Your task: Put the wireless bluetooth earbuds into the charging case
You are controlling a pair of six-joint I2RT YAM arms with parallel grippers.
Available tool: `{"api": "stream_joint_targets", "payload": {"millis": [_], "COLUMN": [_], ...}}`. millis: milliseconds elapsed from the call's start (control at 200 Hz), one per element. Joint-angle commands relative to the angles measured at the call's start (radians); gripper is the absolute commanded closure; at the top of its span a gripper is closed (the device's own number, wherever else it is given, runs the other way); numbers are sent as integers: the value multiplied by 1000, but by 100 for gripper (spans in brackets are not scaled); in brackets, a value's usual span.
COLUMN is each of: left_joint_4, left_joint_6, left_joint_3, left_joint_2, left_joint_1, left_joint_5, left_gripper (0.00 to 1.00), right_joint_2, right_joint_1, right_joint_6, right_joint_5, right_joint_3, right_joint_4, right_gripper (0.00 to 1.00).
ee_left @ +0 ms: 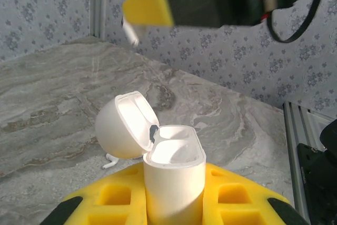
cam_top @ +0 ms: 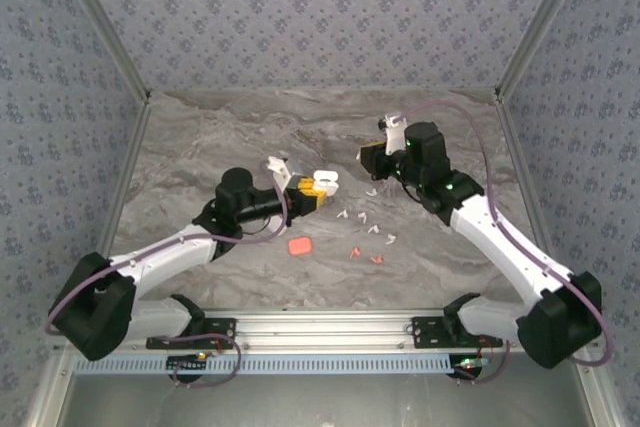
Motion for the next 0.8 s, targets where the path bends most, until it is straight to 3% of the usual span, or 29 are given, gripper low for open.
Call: {"api": "stream_joint_targets", "payload": {"millis": [0, 385, 795], "left_joint_4": [73, 141, 150], "left_joint_6": [-18, -66, -71], "left_joint_3": [67, 112, 114], "left_joint_2": [31, 127, 125], "left_joint_1": [-12, -26, -30], "left_joint_5": [6, 29, 18], "left_gripper": [100, 100, 100], "right_joint_2": [-55, -63, -28], "right_joint_1": [33, 142, 163], "right_joint_6": [-48, -127, -130], "right_joint_5": [-50, -67, -72], "right_joint_3": [-20, -37, -62], "right_joint_4": [105, 138, 132], "right_gripper": [80, 80, 80]}}
